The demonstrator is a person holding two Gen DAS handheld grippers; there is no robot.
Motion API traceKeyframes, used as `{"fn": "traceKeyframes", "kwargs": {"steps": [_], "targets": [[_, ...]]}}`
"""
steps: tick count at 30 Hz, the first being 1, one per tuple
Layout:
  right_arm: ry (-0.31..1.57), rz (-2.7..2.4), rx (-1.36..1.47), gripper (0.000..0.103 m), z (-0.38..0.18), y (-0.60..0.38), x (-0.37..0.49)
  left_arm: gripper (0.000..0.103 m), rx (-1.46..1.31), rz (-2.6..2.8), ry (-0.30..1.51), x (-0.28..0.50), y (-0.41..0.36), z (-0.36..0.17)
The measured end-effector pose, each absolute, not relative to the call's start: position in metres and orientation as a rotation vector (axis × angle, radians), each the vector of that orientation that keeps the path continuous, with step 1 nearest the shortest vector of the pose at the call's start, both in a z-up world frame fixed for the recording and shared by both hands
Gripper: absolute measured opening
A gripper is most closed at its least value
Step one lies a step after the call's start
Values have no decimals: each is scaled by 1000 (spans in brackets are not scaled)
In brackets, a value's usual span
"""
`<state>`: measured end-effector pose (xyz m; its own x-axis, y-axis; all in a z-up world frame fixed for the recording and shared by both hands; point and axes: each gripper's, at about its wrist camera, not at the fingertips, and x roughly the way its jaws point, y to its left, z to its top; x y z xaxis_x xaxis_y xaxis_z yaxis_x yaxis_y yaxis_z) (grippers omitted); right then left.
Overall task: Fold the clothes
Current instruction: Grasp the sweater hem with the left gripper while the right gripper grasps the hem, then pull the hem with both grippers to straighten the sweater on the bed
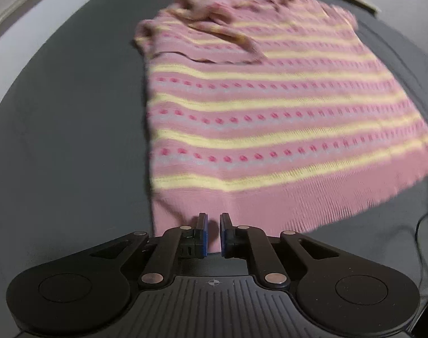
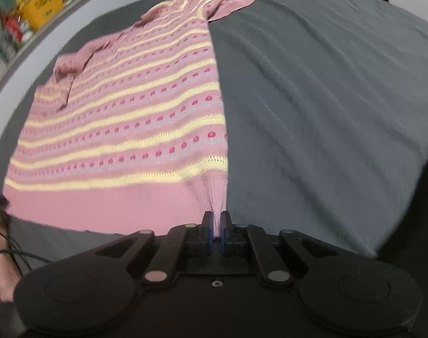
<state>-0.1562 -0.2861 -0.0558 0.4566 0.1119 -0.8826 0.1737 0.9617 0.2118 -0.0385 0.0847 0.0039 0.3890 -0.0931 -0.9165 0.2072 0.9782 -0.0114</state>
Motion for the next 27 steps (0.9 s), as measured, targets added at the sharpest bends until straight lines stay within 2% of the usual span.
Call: {"fn": "traceKeyframes", "kwargs": {"steps": [1, 2, 10, 17, 18, 20, 21, 23, 27], "targets": [[1100, -39, 285, 20, -56, -287, -156, 8, 85, -169, 1145, -36, 92, 5], [1095, -40, 294, 21, -57, -288, -157, 8, 60, -147, 1135, -33, 99, 6], [1075, -42, 374, 23, -62, -301, -153, 9, -31, -102, 1190, -19, 132, -20], [1068, -43, 411, 23, -66, -302, -153, 10, -138, -142, 1152, -30, 143, -15], [1068, -43, 411, 24, -66, -301, -153, 18, -164, -148, 1147, -28, 144, -14], [1065, -44, 410, 25, -67, -300, -153, 81, -199, -132, 1114, -28, 147, -13], [1063, -44, 409, 26, -67, -299, -153, 87, -210, -119, 1085, -29, 148, -12], [1061, -43, 402, 28, -67, -298, -153, 87, -156, -97, 1039, -30, 147, -10], [1055, -42, 391, 28, -67, -295, -153, 87, -103, -63, 1074, -24, 145, -18]]}}
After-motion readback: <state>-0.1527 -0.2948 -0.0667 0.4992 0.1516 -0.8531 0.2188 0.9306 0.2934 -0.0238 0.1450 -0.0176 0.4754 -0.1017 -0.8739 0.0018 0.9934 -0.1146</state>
